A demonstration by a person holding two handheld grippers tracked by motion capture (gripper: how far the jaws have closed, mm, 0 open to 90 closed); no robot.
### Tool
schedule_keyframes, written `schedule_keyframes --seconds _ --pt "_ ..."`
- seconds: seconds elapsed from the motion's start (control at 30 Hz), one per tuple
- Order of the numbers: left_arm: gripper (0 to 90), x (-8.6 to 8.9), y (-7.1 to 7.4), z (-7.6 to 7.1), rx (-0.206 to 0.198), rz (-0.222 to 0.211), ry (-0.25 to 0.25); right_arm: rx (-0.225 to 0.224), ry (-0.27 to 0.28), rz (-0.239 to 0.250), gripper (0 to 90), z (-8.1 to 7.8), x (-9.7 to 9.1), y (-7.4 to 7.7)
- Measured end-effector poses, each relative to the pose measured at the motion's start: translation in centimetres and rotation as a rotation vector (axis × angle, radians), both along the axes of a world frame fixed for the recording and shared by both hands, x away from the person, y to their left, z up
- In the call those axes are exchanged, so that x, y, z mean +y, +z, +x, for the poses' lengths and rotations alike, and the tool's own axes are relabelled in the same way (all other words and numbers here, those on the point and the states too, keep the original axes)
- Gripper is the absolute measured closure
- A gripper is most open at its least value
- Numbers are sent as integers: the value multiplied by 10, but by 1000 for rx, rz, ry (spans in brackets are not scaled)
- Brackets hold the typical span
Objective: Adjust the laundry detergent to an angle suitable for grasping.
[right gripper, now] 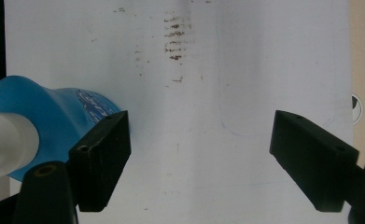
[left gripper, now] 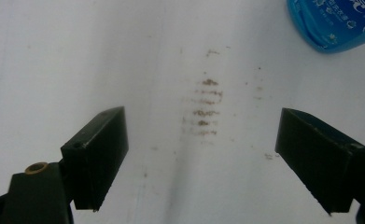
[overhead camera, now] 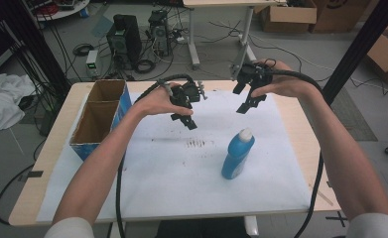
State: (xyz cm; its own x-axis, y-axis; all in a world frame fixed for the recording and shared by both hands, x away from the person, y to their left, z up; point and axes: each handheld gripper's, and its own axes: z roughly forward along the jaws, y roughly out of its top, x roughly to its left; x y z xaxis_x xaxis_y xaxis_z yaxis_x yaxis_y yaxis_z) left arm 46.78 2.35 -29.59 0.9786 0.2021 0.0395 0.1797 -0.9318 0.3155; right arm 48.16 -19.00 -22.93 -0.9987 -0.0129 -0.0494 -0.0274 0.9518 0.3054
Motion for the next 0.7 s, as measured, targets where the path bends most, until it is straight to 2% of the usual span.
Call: schedule_keyframes --seconds 0.07,0.17,0.4,0.67,0.7 --pt "179 1 7 -6 -24 -3 29 1 -3 -2 205 0 0 0" --pt "178 2 11 -12 -13 -33 41 3 -2 0 206 0 0 0" --pt "178 4 12 -24 -14 -31 33 4 -3 -10 206 -1 2 -2" --pt "179 5 16 -44 -22 -55 67 1 1 -21 206 -1 4 -3" --pt "178 4 17 -50 -26 -58 76 2 0 -23 205 0 4 -3"
